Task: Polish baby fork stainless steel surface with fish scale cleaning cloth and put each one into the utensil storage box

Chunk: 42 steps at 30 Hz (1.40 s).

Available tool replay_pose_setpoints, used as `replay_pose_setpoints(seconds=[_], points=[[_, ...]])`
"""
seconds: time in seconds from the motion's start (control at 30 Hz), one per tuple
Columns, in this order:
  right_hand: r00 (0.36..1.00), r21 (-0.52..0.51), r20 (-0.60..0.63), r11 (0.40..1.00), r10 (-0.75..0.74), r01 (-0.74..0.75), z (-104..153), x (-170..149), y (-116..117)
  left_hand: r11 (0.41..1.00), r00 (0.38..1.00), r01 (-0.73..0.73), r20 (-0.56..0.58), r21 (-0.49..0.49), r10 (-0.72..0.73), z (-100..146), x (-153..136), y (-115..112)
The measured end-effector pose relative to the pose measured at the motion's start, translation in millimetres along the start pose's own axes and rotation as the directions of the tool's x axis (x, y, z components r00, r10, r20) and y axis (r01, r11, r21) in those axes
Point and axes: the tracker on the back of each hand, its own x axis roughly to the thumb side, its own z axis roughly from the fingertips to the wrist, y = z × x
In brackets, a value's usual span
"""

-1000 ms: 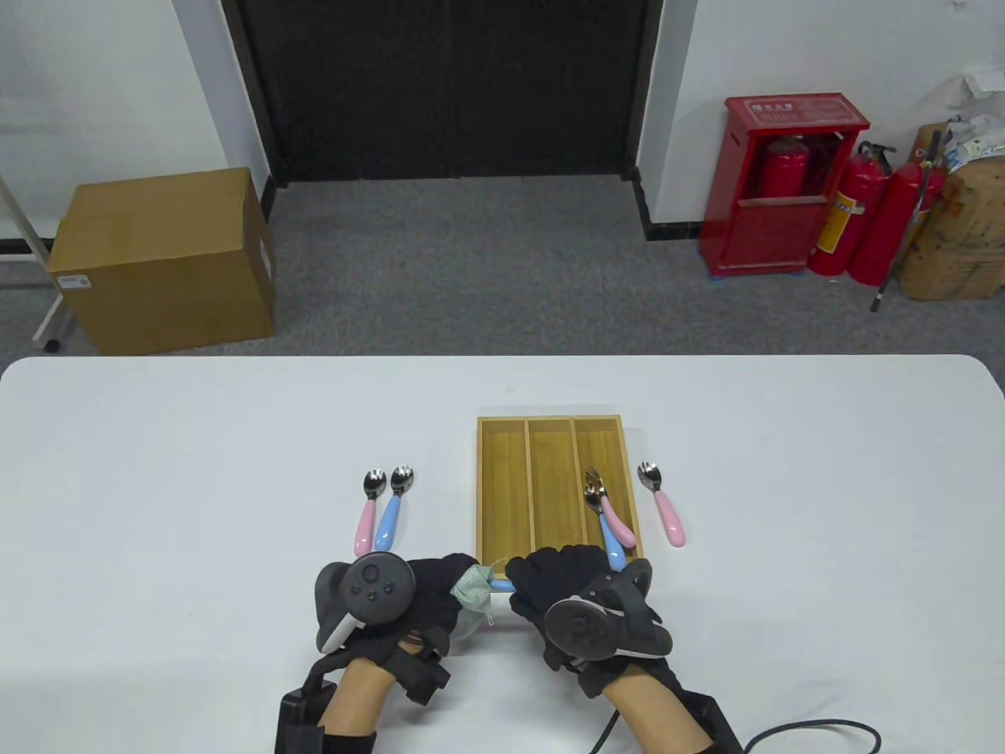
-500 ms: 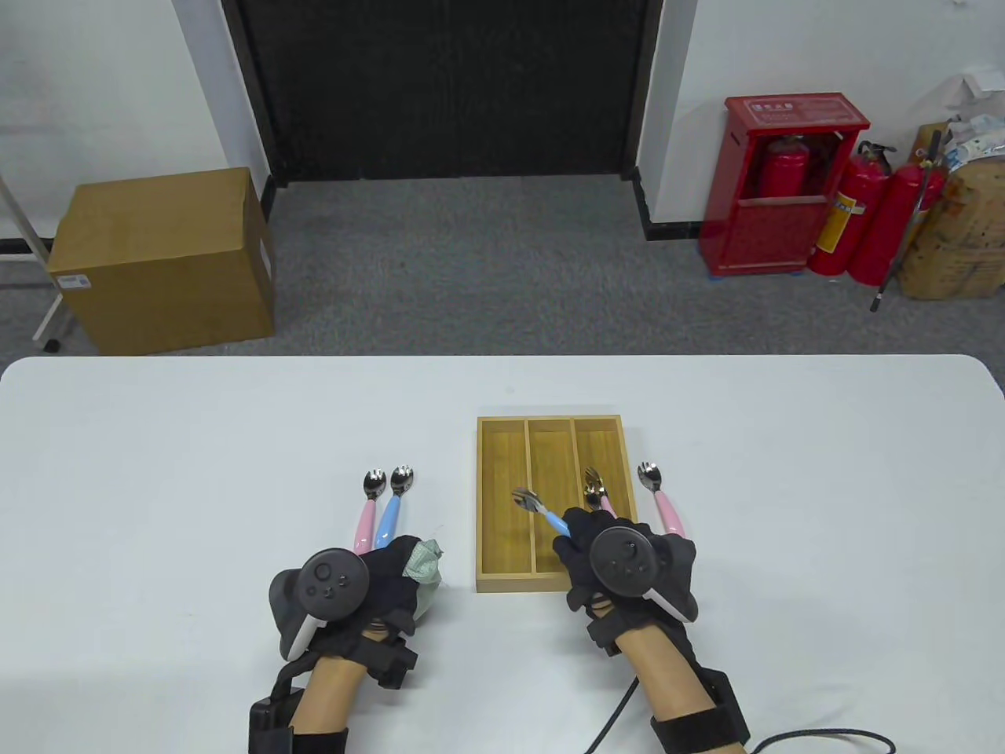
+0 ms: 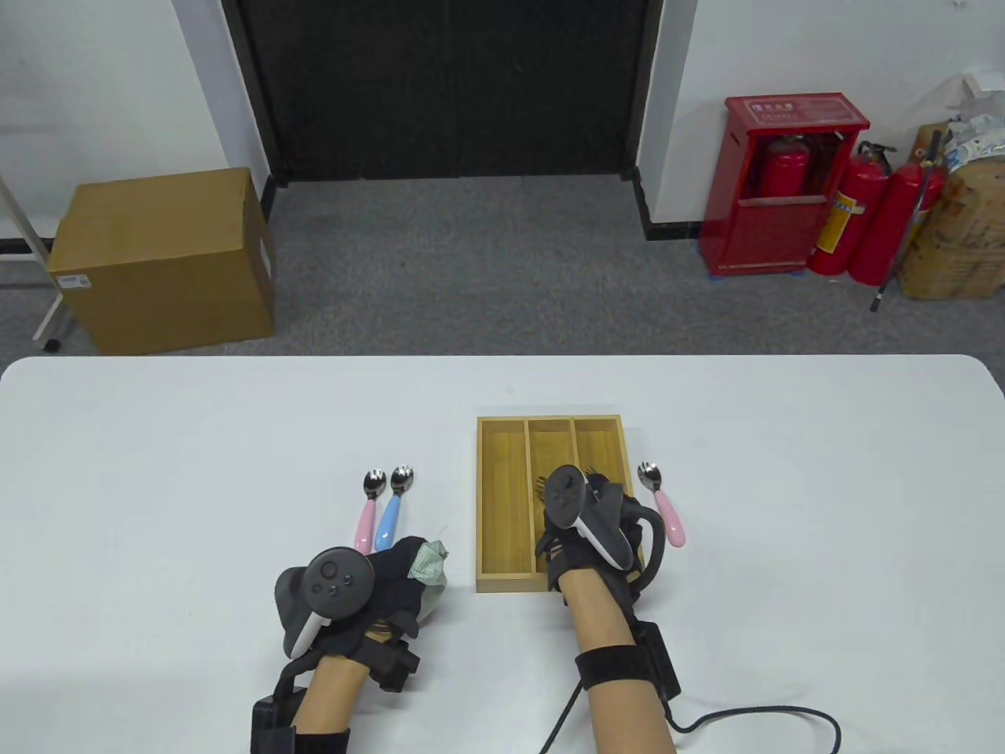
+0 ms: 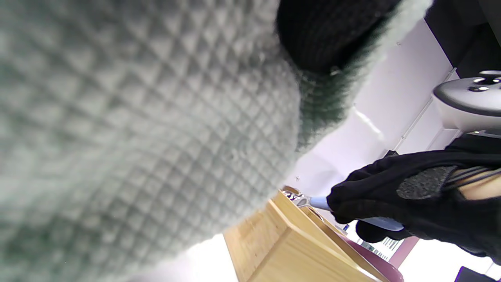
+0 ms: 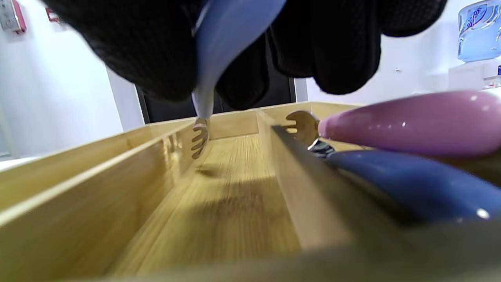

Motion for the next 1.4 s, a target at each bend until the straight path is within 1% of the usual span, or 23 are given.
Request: replay_pose_setpoints(seconds=[0.13,0.3,0.4,0.5,0.53,0.6,0.67,0.77,0.83,0.9,0.93,0.97,1.03,1.07,1.1,1.17,1.27,1.33,1.4], points=[[1.0,0.058,-0.026,0.998,-0.008,0.01,-2,0,8,1.0,1.0,-0.001,0.004,-0.01,0.001,0,1,-1],[1.0,0.116,-0.018,0.993,0.019,-0.017,-2,1,16,1.0,1.0,-0.005,0.005,-0.019,0.005,-1,1,-3],[0.999,0.185,-0.043,0.983,0.006,0.002,-2,0,23,1.0,1.0,-0.004,0.004,-0.024,0.004,0,2,-3],[0.999,0.195,-0.03,0.981,0.031,-0.024,-2,2,27,1.0,1.0,-0.007,0.0,-0.028,0.007,0,2,-3],[0.999,0.184,-0.026,0.982,0.04,-0.035,-1,2,26,1.0,1.0,-0.007,-0.001,-0.028,0.007,0,1,-3],[0.999,0.195,-0.023,0.98,0.033,-0.028,-1,3,25,1.0,1.0,-0.007,-0.003,-0.029,0.007,0,1,-3],[1.0,0.178,-0.027,0.984,0.001,0.003,-1,1,18,1.0,1.0,-0.008,-0.004,-0.03,0.008,0,1,-3],[0.998,0.142,-0.024,0.988,-0.061,0.064,-3,-5,-3,0.999,1.0,-0.008,-0.006,-0.033,0.008,0,1,-4],[0.996,0.112,-0.028,0.99,-0.088,0.091,-4,-14,-19,0.999,1.0,-0.007,-0.005,-0.034,0.007,0,1,-4],[0.994,0.08,-0.039,0.991,-0.102,0.104,-7,-32,-39,0.999,1.0,-0.006,-0.005,-0.034,0.005,0,2,-4],[0.994,0.07,-0.043,0.992,-0.101,0.104,-7,-40,-45,0.999,1.0,-0.006,-0.005,-0.034,0.006,0,2,-4],[0.994,0.054,-0.057,0.994,-0.095,0.099,-8,-54,-54,0.999,1.0,-0.008,-0.006,-0.035,0.008,0,2,-4],[0.992,0.036,-0.104,0.996,-0.077,0.082,-8,-81,-64,0.999,1.0,-0.015,-0.01,-0.042,0.015,0,2,-5],[0.989,0.032,-0.128,0.996,-0.078,0.083,-8,-93,-66,0.999,1.0,-0.016,-0.011,-0.044,0.016,0,1,-6],[0.981,0.032,-0.169,0.995,-0.092,0.099,-7,-112,-68,0.999,1.0,-0.014,-0.014,-0.048,0.014,-1,1,-7],[0.963,0.036,-0.233,0.988,-0.135,0.148,-4,-138,-65,0.998,1.0,-0.007,-0.014,-0.059,0.006,-2,2,-9],[0.934,0.06,-0.305,0.975,-0.186,0.214,-3,-165,-49,0.998,1.0,-0.014,-0.017,-0.068,0.013,-2,2,-10],[0.93,0.096,-0.326,0.972,-0.171,0.213,-6,-172,-36,0.998,1.0,-0.027,-0.013,-0.061,0.026,-2,4,-8],[0.929,0.116,-0.329,0.969,-0.168,0.216,-11,-172,-27,0.997,0.999,-0.046,-0.004,-0.059,0.046,-1,5,-8]])
